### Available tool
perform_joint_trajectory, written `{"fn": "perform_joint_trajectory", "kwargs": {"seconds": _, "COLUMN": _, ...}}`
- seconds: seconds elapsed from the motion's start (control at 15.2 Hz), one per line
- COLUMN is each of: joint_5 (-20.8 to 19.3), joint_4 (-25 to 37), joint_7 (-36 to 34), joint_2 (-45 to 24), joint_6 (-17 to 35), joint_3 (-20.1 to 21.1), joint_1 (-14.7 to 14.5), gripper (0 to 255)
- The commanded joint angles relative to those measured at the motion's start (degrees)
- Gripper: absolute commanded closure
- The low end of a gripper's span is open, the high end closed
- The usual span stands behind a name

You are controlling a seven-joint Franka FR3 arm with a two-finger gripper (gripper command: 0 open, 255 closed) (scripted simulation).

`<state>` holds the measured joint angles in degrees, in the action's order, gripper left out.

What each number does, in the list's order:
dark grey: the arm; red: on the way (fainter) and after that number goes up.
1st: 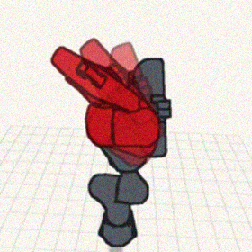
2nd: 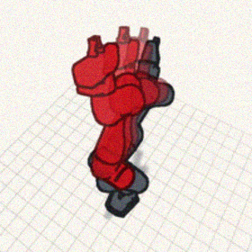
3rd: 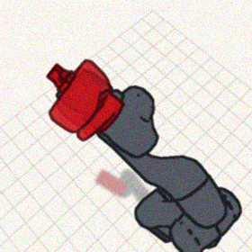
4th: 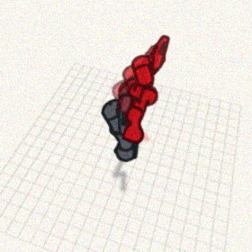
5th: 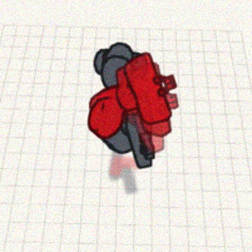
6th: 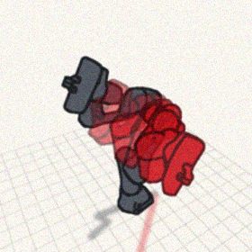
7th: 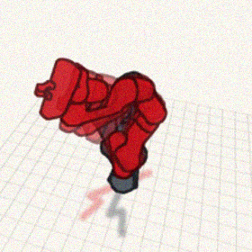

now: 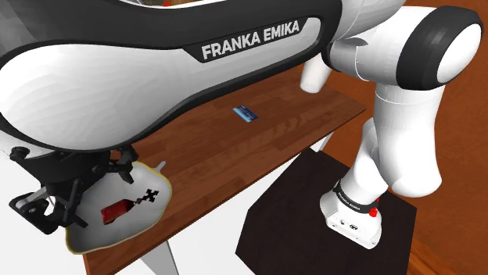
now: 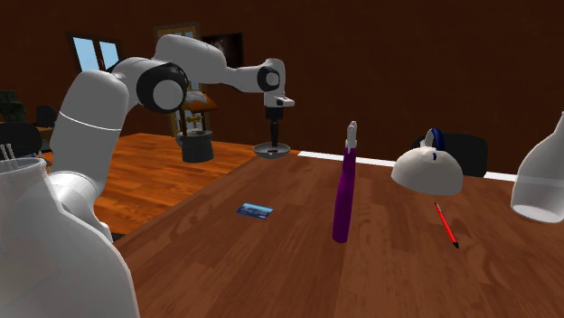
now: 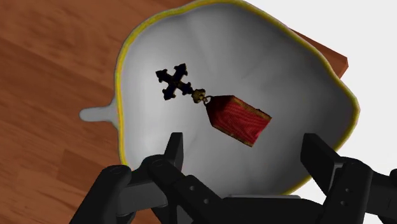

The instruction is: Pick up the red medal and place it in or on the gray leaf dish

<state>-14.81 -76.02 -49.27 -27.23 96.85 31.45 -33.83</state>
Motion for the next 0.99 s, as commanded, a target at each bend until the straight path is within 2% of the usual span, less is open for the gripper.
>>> {"fn": "perform_joint_trajectory", "kwargs": {"seconds": 0.0, "joint_5": 0.0, "joint_4": 0.0, "joint_7": 0.0, "joint_2": 0.0, "joint_6": 0.0, "joint_3": 0.0, "joint_1": 0.0, "gripper": 0}}
{"fn": "perform_joint_trajectory", "kwargs": {"seconds": 0.13, "joint_5": 0.0, "joint_4": 0.0, "joint_7": 0.0, "joint_2": 0.0, "joint_6": 0.0, "joint_3": 0.0, "joint_1": 0.0, "gripper": 0}}
{"fn": "perform_joint_trajectory", "kwargs": {"seconds": 0.4, "joint_5": -0.6, "joint_4": 10.0, "joint_7": 0.4, "joint_2": -1.7, "joint_6": -8.3, "joint_3": 0.0, "joint_1": -2.1, "gripper": 0}}
{"fn": "perform_joint_trajectory", "kwargs": {"seconds": 0.92, "joint_5": -0.6, "joint_4": 10.0, "joint_7": 0.4, "joint_2": -1.7, "joint_6": -8.2, "joint_3": 0.0, "joint_1": -2.1, "gripper": 0}}
